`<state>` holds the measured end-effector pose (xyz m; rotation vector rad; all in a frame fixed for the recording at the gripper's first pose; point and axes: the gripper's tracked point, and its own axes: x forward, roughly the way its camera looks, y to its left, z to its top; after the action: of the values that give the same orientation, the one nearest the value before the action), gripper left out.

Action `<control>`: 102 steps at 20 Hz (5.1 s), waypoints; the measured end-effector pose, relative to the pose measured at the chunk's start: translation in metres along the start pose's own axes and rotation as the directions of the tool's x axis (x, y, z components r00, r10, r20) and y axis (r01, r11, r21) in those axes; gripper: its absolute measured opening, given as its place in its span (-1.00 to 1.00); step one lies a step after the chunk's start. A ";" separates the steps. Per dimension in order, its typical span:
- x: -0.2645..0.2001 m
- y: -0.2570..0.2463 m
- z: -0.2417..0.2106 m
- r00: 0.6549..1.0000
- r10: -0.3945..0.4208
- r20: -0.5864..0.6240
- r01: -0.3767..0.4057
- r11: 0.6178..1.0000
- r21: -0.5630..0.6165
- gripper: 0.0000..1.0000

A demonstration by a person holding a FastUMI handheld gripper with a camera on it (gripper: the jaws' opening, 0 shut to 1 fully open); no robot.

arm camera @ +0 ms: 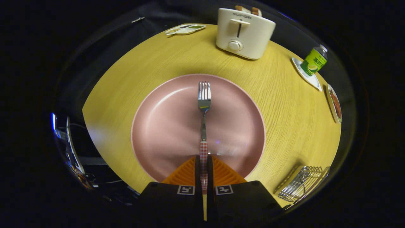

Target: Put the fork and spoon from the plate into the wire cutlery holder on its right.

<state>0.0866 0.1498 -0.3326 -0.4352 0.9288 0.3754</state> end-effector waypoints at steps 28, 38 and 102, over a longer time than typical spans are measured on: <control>-0.238 -0.172 -0.107 0.951 0.054 -0.305 -0.055 0.998 0.005 -0.83; -0.236 -0.204 -0.153 0.773 0.121 -0.623 -0.113 0.992 0.052 -0.83; -0.528 -0.172 0.087 0.275 -0.439 0.856 0.123 0.899 0.421 0.98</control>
<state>-0.0586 -0.0166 0.1848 -0.0440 -0.3144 0.0927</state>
